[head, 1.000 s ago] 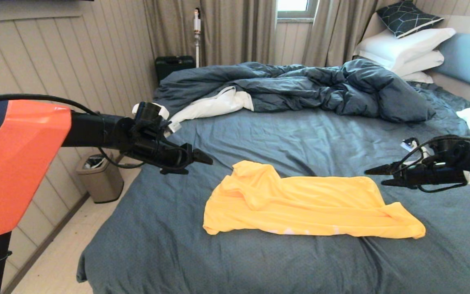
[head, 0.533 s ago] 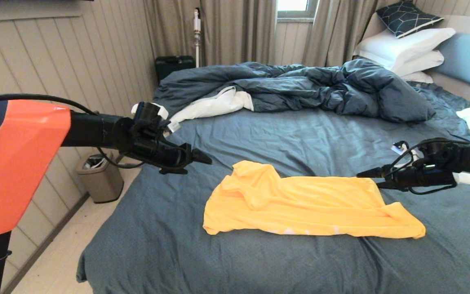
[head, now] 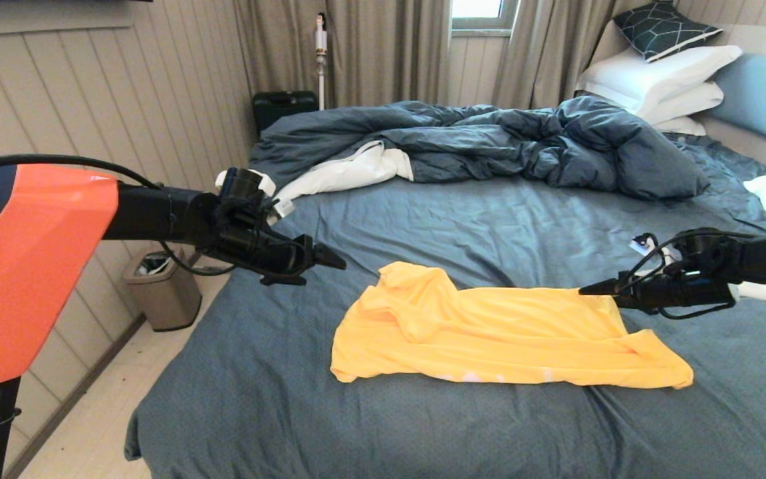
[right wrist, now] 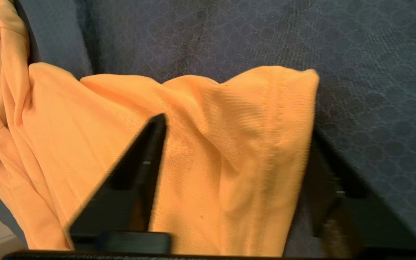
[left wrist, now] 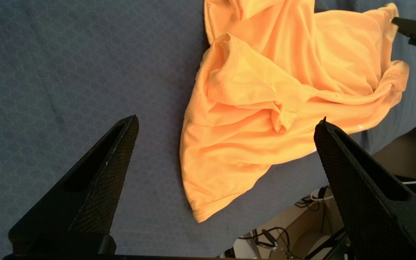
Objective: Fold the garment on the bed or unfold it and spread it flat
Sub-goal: Fold the yellow T-shirt
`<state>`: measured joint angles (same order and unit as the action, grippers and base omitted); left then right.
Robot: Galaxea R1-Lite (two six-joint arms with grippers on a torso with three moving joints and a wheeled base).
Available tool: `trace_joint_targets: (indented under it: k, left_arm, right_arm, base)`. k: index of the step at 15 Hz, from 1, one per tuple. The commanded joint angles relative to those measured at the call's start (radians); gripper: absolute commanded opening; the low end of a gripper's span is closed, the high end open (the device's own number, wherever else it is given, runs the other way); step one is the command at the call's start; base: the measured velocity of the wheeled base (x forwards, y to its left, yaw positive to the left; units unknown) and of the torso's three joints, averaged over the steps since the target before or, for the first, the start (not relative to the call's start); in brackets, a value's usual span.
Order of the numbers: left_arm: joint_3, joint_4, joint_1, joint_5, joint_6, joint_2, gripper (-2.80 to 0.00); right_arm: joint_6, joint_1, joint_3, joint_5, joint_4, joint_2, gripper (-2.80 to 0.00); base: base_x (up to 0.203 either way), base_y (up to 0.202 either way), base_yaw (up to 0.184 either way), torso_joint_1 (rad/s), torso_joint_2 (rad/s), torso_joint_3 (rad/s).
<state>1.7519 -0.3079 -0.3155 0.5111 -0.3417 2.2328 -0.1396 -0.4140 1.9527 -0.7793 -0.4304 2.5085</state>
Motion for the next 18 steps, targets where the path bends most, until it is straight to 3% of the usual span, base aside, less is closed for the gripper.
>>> trace_joint_targets:
  k: [1,10,15,18]
  left_arm:
    - [0.0,-0.002,0.0,0.003,-0.002,0.002,0.0]
    - [0.0,-0.002,0.0,0.003,-0.002,0.004,0.0]
    - [0.0,-0.002,-0.002,0.004,-0.002,0.005,0.0]
    - [-0.003,-0.002,-0.006,0.005,-0.002,0.005,0.0]
  right_arm:
    - [-0.005,-0.002,0.0,-0.005,-0.002,0.004,-2.8]
    - [0.005,-0.002,-0.047,-0.008,-0.007,-0.123,-2.8]
    - [-0.017,-0.006,-0.264,-0.017,0.019,-0.323,-2.8]
    - [-0.088,-0.006,-0.473,-0.019,0.147,-0.417,-2.8]
  base:
    - [0.0,0.0,0.0,0.0,0.0,0.0]
    - [0.0,0.0,0.0,0.0,0.0,0.0]
    - [0.0,0.0,0.0,0.0,0.0,0.0]
    - [0.0,0.0,0.0,0.0,0.0,0.0]
